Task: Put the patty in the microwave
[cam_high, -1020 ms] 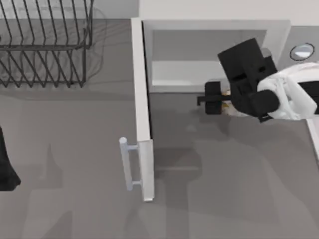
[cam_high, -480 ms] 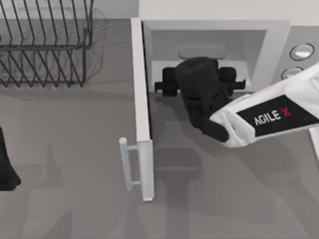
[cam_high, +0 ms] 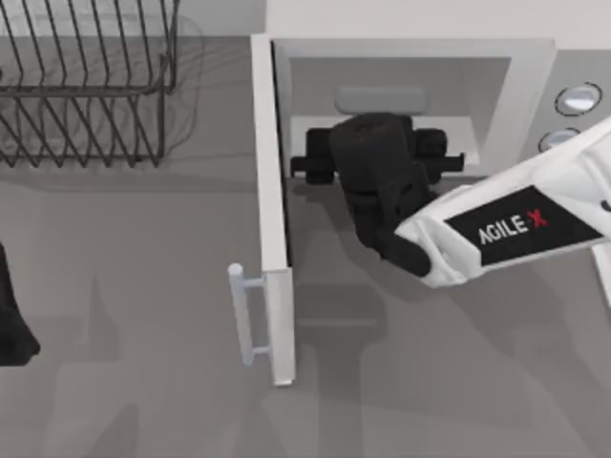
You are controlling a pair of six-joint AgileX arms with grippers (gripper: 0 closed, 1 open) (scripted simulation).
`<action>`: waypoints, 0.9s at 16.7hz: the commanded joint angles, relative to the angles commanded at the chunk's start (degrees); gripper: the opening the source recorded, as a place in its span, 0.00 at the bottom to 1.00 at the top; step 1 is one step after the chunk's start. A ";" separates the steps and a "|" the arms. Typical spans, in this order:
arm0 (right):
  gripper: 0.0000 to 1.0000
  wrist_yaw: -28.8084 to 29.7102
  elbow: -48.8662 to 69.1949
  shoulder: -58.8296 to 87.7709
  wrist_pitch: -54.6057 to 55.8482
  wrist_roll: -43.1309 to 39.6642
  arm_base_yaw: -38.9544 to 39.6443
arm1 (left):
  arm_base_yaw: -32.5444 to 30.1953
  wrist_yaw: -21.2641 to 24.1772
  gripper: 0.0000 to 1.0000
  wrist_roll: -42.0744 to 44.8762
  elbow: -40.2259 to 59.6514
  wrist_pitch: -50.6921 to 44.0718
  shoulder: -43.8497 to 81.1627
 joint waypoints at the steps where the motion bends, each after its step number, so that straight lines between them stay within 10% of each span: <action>1: 0.00 -0.11 0.59 0.17 -0.16 0.00 -0.07 | 0.00 0.00 1.00 0.00 0.00 0.00 0.00; 15: 0.00 -7.38 33.72 17.22 -16.89 -4.44 -6.73 | 0.00 0.00 1.00 0.00 0.00 0.00 0.00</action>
